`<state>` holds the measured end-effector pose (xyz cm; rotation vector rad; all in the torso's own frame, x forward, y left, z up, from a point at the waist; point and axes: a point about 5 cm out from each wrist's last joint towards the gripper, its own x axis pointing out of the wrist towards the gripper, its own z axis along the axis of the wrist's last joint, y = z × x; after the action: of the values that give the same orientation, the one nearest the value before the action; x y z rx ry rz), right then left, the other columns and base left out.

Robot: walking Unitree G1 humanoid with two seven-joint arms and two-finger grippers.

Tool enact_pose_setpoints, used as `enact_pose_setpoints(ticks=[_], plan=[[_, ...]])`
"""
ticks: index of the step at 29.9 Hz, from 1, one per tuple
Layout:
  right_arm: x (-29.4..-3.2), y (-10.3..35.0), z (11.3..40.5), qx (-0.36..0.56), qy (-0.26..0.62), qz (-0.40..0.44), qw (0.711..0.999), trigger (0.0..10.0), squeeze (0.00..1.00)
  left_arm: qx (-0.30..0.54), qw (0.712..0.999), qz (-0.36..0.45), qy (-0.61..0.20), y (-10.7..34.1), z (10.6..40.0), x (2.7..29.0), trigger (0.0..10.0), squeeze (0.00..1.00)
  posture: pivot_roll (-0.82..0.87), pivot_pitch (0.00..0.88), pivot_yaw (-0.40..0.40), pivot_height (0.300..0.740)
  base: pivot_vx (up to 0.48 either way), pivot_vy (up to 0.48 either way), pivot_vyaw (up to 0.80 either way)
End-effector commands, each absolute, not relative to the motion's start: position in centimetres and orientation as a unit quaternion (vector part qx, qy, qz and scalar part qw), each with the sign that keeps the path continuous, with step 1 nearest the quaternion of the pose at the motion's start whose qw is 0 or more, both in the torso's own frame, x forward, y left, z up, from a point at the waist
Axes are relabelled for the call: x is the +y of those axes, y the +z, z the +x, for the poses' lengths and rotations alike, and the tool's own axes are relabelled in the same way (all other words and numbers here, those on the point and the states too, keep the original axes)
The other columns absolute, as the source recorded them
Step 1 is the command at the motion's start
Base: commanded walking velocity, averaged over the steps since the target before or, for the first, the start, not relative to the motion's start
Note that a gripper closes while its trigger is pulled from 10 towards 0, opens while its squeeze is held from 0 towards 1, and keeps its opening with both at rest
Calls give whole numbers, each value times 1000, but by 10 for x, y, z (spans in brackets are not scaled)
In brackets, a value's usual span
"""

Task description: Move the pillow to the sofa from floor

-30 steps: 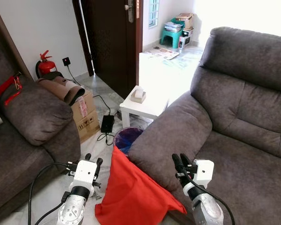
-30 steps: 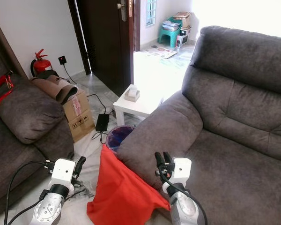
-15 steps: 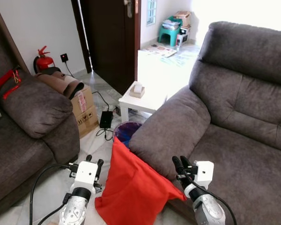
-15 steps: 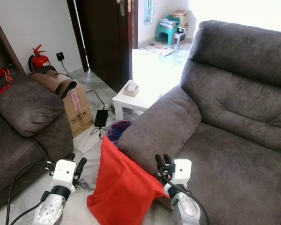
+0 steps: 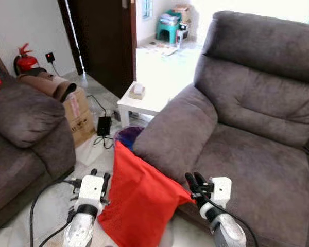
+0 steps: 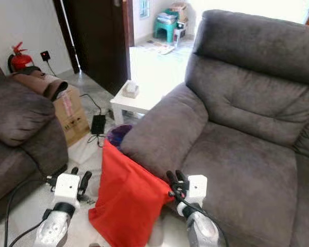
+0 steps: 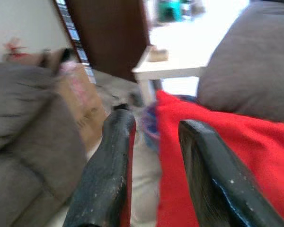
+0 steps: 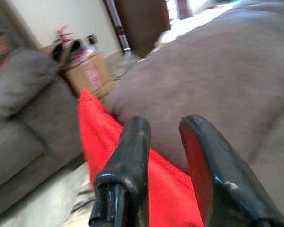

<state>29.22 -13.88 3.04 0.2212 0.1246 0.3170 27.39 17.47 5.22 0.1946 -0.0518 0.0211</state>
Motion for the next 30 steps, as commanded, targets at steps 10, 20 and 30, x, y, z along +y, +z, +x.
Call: enact_pose_setpoints(ticks=[10, 20, 30], plan=[[-134, 21, 288, 95, 163, 114, 975, 10000, 0, 6, 995, 101, 17, 41, 267, 179, 10000, 0, -21, 123, -7, 657, 0, 0, 0], [-131, 22, 288, 86, 166, 125, 974, 10000, 0, 26, 995, 97, 23, 34, 263, 183, 10000, 0, -22, 128, 2, 647, 0, 0, 0], [-131, 20, 287, 96, 164, 123, 974, 10000, 0, 66, 993, 88, 34, 17, 256, 187, 10000, 0, -17, 129, 0, 647, 0, 0, 0]])
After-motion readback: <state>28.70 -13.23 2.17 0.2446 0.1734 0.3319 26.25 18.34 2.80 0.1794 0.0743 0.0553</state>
